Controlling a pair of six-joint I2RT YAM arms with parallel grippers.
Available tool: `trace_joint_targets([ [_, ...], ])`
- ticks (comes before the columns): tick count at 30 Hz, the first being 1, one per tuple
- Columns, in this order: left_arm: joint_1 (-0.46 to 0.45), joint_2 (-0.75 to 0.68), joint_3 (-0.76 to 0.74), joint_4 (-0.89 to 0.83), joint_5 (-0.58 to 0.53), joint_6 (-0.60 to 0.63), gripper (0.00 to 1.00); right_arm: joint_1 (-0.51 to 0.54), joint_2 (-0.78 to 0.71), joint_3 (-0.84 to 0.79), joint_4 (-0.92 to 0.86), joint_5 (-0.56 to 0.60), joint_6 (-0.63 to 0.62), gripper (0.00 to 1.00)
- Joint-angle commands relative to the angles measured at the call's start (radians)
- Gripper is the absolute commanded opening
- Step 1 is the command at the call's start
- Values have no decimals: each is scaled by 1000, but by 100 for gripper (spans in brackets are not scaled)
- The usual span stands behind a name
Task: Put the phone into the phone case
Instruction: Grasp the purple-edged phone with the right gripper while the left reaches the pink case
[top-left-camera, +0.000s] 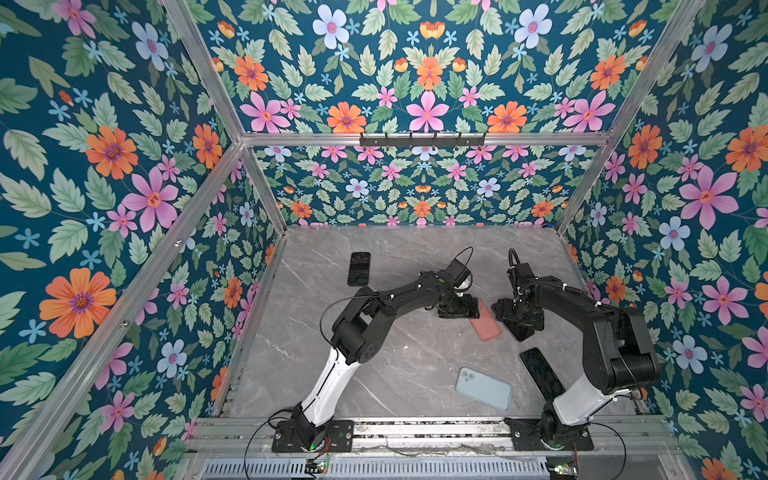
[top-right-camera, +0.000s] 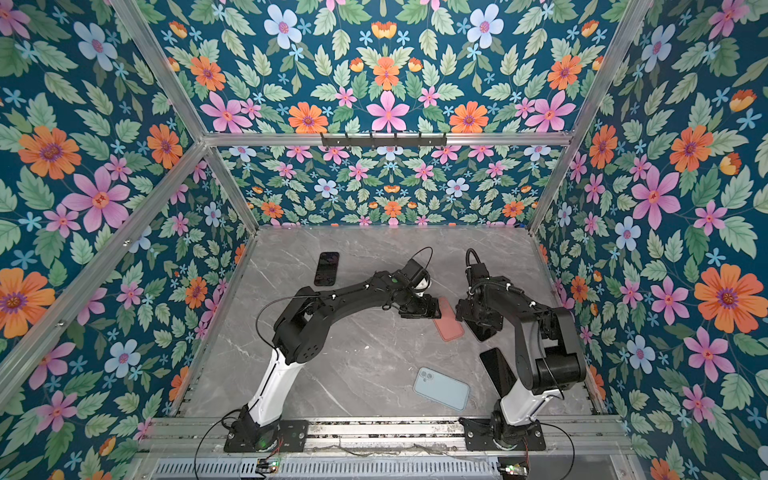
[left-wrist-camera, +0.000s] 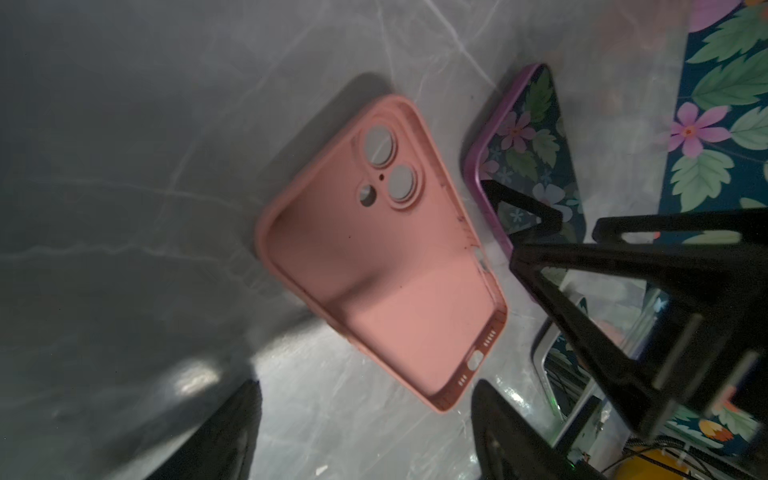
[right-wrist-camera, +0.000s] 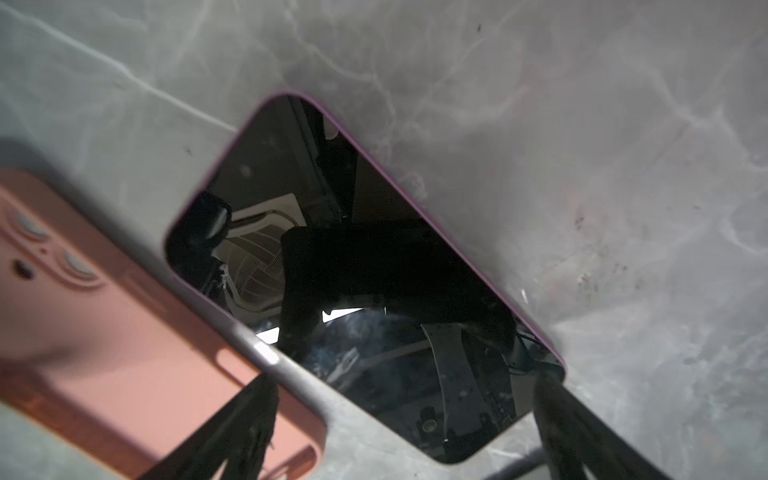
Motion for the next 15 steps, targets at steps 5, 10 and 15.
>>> trace_joint_targets([
  [5,-3,36,20,-44,-7,-2,78,-5,0,-8,-13,-24,-61,96],
  [10,-4,39,18,-51,-16,0,78,-38,50,-1,0,-42,-74,97],
  [15,-3,38,19,-75,-32,11,78,-48,86,23,4,-12,-80,99],
])
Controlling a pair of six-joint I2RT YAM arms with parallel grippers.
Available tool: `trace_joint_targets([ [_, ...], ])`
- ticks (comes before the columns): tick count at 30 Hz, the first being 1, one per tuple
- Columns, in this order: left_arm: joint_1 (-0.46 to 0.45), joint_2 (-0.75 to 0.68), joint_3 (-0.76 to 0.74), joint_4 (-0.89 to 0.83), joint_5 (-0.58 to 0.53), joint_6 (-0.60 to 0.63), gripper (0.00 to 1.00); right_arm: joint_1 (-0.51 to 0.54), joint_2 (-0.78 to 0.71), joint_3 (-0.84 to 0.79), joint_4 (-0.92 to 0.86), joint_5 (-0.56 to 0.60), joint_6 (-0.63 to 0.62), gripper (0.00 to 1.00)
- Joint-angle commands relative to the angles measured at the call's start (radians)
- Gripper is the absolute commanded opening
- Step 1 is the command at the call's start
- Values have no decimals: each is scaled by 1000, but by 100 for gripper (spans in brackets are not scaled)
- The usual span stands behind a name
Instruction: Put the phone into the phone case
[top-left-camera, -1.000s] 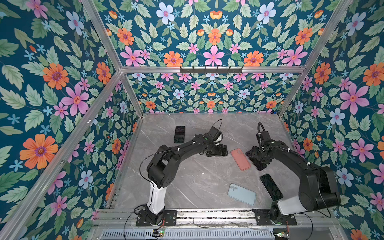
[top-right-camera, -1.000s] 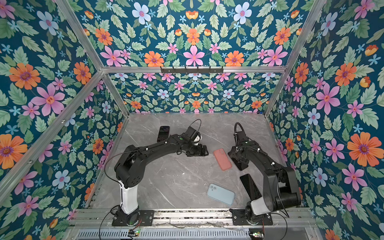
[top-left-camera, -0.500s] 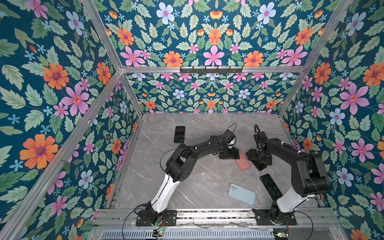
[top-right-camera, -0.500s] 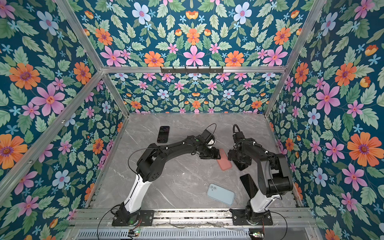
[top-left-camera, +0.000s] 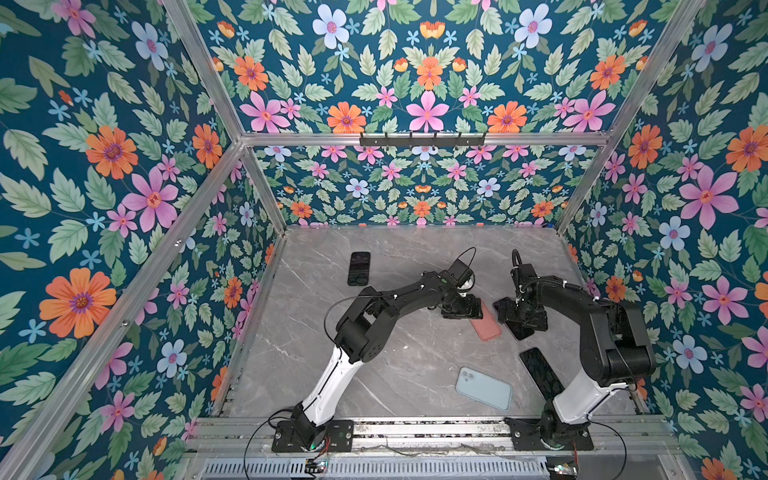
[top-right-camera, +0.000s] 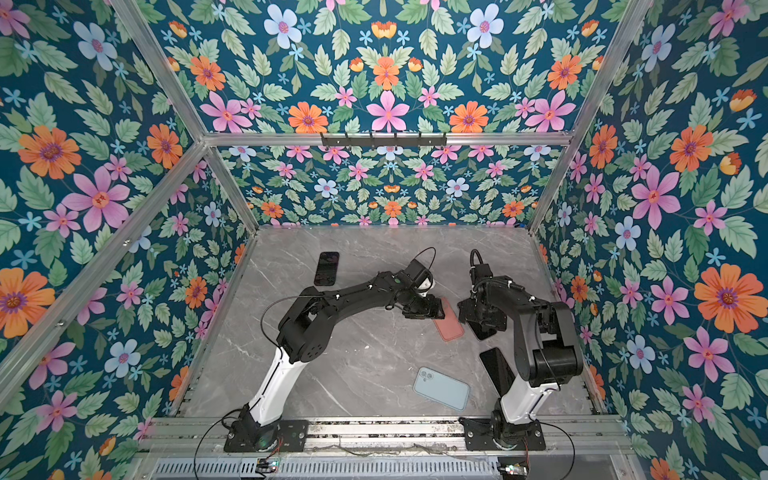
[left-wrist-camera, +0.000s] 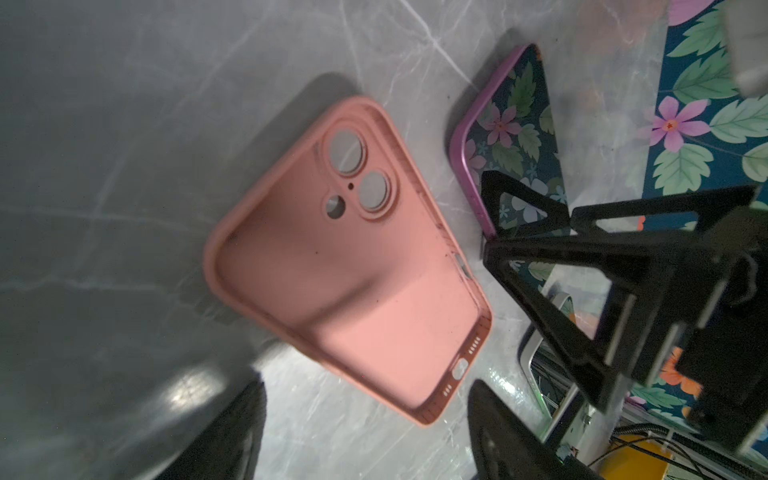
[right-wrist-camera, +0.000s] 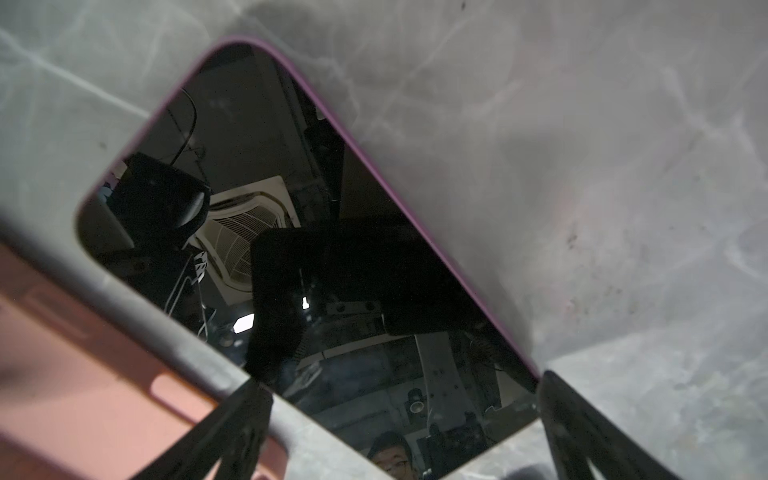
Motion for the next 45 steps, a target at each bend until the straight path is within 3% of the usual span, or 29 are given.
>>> trace_joint_targets([
  [1,0,12,-8,-86,-50,12,78,-4,31,12,-2,-3,-12,99],
  [19,0,-1,-5,-135,-105,43,78,-73,137,100,9,-207,-37,93],
  [34,-25,24,56,-204,-160,46,71,-57,157,92,21,-201,-2,65],
  [39,-26,48,97,-224,-166,41,66,-25,139,88,14,-188,-13,62],
  [41,-26,55,118,-231,-168,38,63,-15,122,82,14,-191,-12,55],
  [45,-26,82,178,-256,-169,35,62,15,92,77,13,-216,-13,54],
])
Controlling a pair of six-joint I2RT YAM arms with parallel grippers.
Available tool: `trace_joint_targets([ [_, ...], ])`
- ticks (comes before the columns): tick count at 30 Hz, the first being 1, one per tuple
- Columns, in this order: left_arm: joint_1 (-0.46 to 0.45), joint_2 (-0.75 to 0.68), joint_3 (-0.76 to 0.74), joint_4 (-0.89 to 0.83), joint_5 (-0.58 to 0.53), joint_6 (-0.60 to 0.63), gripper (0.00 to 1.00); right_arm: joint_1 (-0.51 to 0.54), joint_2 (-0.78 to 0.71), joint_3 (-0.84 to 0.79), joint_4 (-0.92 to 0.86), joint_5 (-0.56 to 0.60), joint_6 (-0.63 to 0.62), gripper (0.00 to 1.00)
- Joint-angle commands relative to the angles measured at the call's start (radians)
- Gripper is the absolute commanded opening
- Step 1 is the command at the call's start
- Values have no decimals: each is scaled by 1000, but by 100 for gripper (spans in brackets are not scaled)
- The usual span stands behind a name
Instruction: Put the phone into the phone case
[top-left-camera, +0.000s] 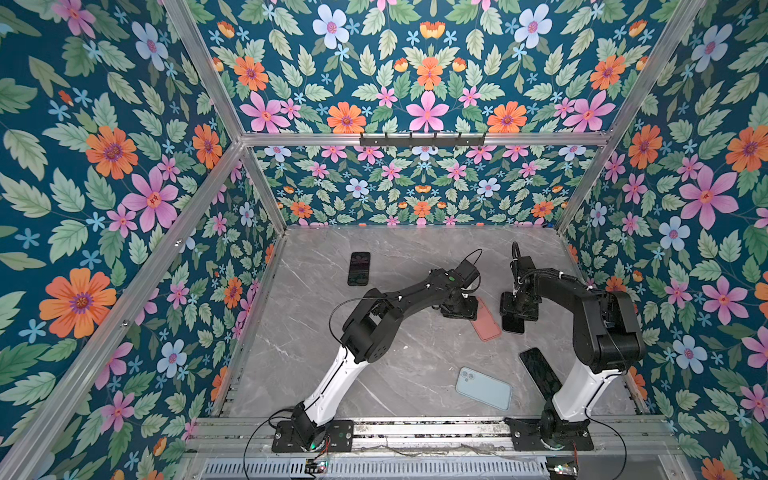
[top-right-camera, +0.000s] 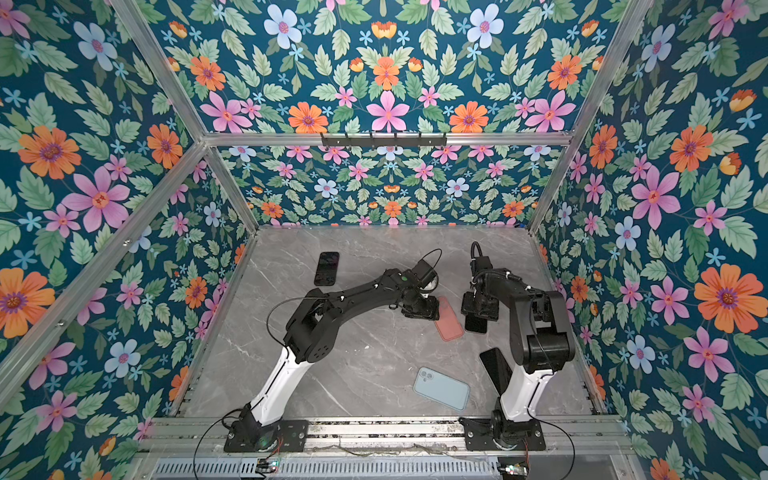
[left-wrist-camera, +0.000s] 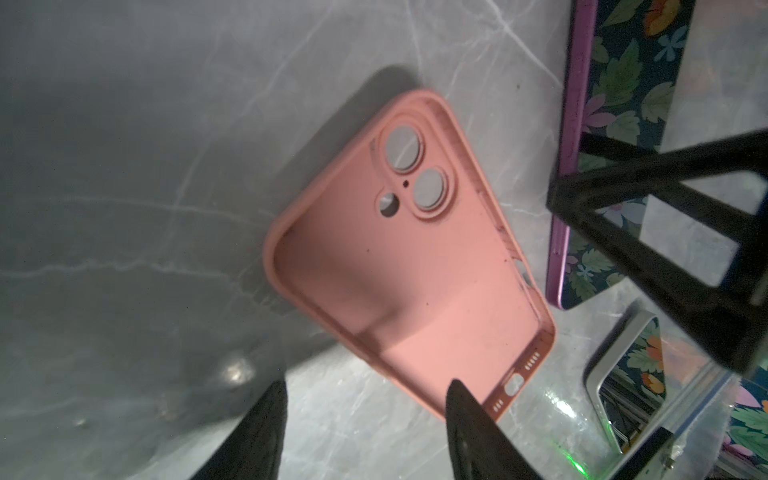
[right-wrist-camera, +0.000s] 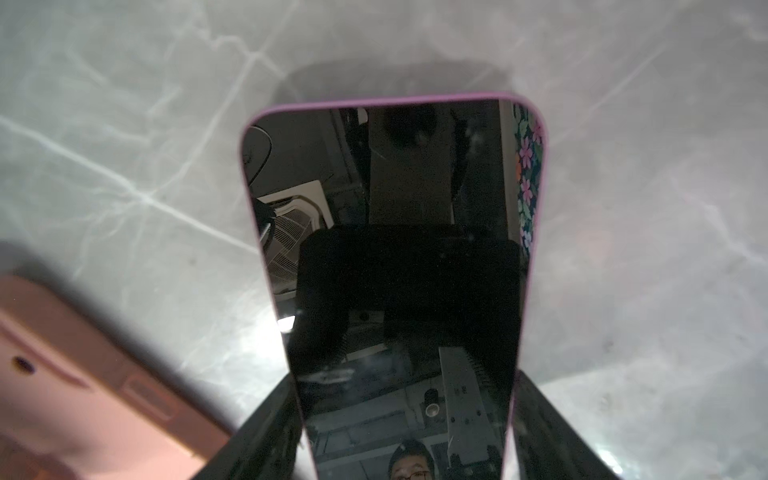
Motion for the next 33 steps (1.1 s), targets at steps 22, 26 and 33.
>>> trace_joint_targets([
  [22,43,-378,-613,194,-70,-143,54,434,76,131,-29,-177,96,51],
  [26,50,-463,-723,216,-106,-171,53,501,120,197,-49,-177,107,51],
  [33,77,-631,-905,262,-131,-200,53,565,142,246,-85,-153,110,51],
])
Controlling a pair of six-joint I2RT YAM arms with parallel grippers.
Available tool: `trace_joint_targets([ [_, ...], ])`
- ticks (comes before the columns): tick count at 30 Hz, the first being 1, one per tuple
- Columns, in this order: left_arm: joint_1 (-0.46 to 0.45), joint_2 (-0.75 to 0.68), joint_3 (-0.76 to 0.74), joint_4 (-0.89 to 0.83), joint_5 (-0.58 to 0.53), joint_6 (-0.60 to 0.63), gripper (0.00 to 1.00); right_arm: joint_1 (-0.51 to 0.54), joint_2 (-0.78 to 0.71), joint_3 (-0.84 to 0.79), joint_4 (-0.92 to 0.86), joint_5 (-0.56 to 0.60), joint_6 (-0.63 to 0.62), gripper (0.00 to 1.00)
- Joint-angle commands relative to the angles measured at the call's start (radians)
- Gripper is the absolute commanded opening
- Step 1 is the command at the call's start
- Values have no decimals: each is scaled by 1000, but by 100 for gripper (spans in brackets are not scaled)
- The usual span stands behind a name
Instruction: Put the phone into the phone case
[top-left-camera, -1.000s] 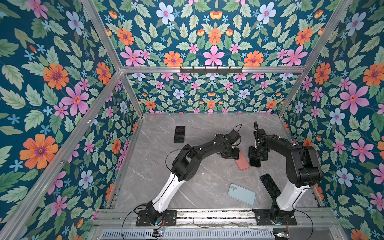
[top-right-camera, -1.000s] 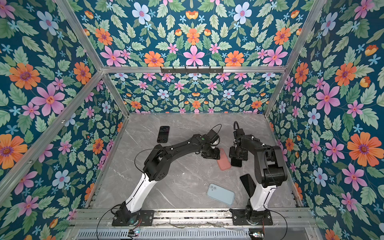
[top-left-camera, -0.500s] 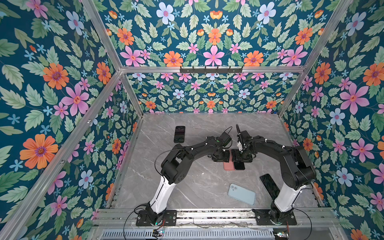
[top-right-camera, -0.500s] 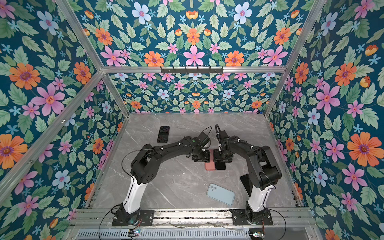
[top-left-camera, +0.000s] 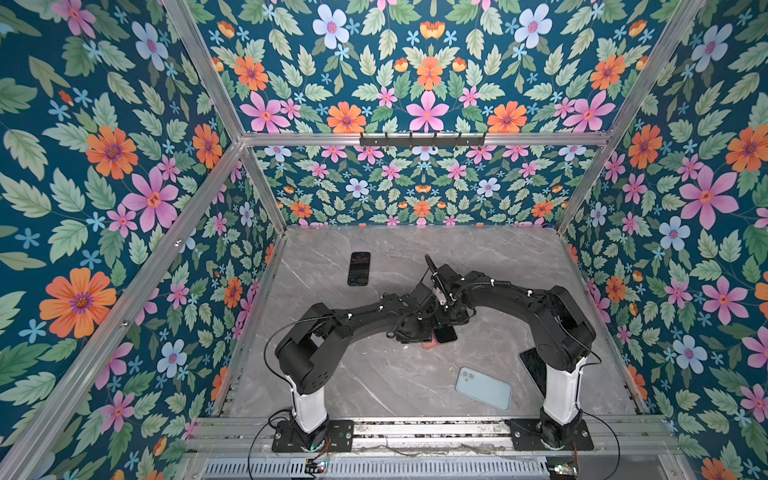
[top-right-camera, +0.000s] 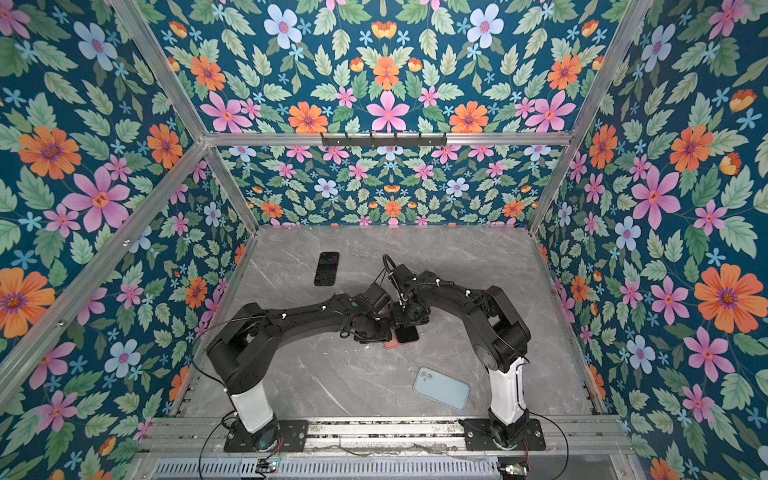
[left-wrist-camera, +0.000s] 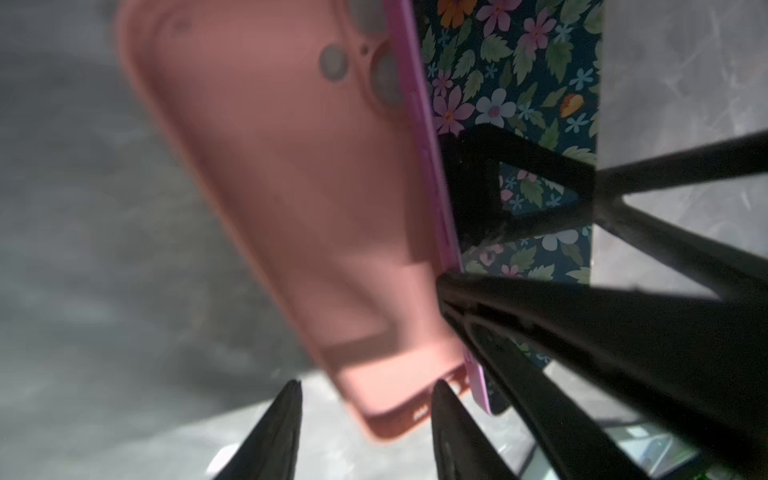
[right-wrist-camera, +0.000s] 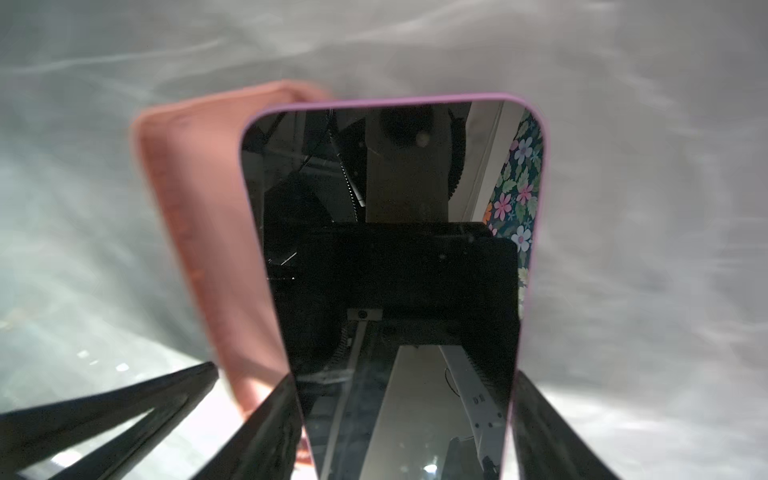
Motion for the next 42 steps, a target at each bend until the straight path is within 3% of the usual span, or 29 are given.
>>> trace_joint_targets([
  [1,16,-55,-52,50,-19,-22,53,1,-8,-3,-52,31,4,51],
  [8,66,-109,-81,126,89,-4,53,-3,-74,-95,9,29,-29,51],
  [13,147,-110,-64,226,241,12,54,-4,-147,-189,130,18,-94,51],
  [19,227,-53,-26,334,387,8,51,-4,-206,-256,227,15,-133,50],
  [24,240,20,-9,413,479,11,49,-4,-216,-282,278,-5,-138,50],
  [33,295,74,-10,427,506,56,47,-4,-227,-301,323,-42,-145,49],
  [42,295,117,-21,547,568,24,35,-4,-243,-314,339,-57,-150,49],
])
